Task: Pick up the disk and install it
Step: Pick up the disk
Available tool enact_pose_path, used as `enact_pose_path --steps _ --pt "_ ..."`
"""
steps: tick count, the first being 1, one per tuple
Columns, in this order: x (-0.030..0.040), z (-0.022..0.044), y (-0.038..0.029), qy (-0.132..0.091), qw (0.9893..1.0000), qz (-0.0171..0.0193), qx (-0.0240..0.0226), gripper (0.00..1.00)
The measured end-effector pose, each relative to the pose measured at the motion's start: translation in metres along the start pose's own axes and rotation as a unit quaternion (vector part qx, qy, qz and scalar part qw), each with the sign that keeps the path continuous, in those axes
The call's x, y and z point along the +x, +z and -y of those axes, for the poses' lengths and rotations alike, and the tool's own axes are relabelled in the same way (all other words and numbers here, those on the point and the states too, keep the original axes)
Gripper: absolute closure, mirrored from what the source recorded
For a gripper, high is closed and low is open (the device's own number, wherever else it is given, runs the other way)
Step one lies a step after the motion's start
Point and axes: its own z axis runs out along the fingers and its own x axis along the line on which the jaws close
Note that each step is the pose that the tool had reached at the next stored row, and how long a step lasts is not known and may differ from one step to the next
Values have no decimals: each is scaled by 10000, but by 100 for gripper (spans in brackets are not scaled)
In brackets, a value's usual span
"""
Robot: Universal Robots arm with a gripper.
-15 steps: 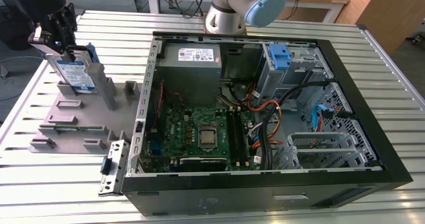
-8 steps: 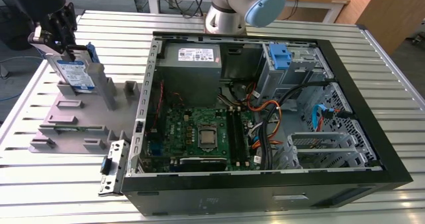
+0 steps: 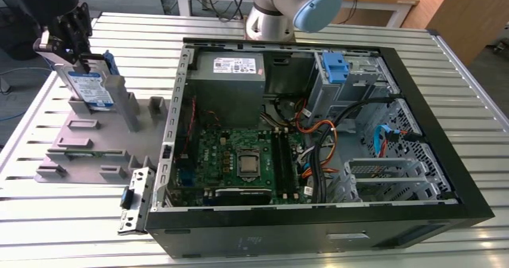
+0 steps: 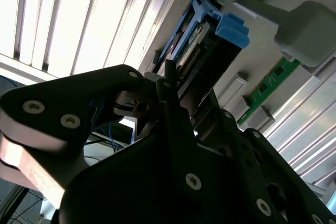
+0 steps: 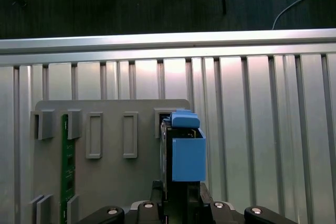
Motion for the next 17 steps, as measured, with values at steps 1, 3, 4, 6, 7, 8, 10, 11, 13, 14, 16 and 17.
enact_pose_path --steps 1,3,4,6,7,8,10,11,13,14,16,17 --pt "0 0 0 0 10000 0 0 65" --pt "0 0 -4 0 10000 0 0 65" --pt "0 0 -5 0 10000 0 0 65" --pt "0 0 -5 0 10000 0 0 65" --pt "0 0 -5 0 10000 0 0 65" --pt "0 0 -6 0 10000 0 0 65" --pt "0 0 -7 0 10000 0 0 65" --pt "0 -1 -11 0 10000 -1 -1 65" --pt "-1 -1 -26 0 10000 -3 -1 65" --pt "-1 -1 -35 0 10000 -3 0 65" --pt "-2 -2 -61 0 10000 -3 0 65" --pt "-3 -3 -73 0 10000 -2 0 65"
